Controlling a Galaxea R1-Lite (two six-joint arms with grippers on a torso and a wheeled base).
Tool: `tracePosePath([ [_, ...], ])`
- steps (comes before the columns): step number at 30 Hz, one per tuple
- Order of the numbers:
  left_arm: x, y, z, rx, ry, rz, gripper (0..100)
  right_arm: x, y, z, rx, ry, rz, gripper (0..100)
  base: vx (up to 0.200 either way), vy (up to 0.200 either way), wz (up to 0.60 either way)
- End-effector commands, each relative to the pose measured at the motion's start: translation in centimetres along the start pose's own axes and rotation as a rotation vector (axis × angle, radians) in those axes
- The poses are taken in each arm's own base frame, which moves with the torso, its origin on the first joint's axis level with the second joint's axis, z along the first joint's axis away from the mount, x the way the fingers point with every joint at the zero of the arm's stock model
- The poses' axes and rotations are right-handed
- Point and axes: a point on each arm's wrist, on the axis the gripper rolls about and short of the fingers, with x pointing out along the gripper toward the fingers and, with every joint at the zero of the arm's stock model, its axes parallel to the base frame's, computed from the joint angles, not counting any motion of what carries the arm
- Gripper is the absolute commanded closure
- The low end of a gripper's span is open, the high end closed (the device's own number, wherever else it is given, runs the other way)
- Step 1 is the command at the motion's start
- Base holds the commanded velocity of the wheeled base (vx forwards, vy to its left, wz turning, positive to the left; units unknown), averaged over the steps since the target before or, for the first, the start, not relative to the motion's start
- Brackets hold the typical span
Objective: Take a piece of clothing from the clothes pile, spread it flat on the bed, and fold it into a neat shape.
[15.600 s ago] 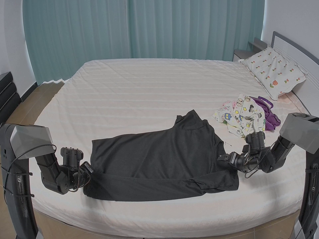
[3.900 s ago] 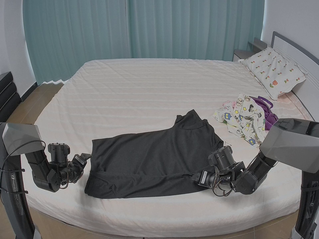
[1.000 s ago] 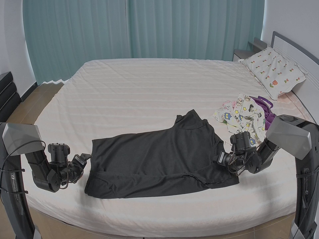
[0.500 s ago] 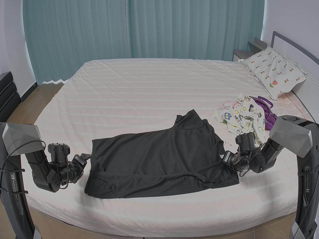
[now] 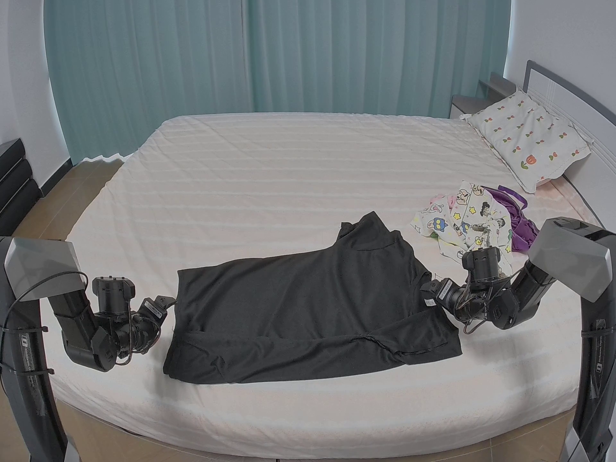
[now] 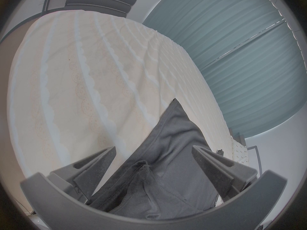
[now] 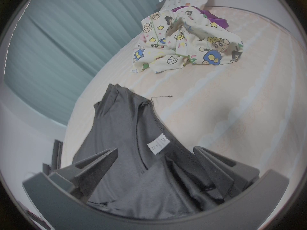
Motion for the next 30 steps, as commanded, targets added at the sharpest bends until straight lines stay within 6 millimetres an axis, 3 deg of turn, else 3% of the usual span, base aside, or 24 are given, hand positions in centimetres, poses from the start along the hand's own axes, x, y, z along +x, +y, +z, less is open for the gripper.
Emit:
tracePosePath([
  [1,-0.09,-0.12,0.18,-0.007,-0.031,0.000,0,-1.42,1.36,0.95,0.077,-0.033,0.044,0,0.000,0.000,0.00],
  [10,-0.09,-0.10,0.23,-0.010,-0.037,-0.004,0,-1.01,1.54,1.16,0.239,0.014,0.097,0,0.200,0.000,0.00],
  [25,0.04,-0.36,0.54,-0.056,-0.046,-0.017,0,-1.15,1.82,1.00,0.241,0.019,0.104,0,0.000,0.000,0.00],
  [30,0.07,-0.36,0.47,-0.055,-0.044,-0.016,0,-1.31,1.90,1.18,0.241,0.013,0.107,0,0.000,-0.200,0.00],
])
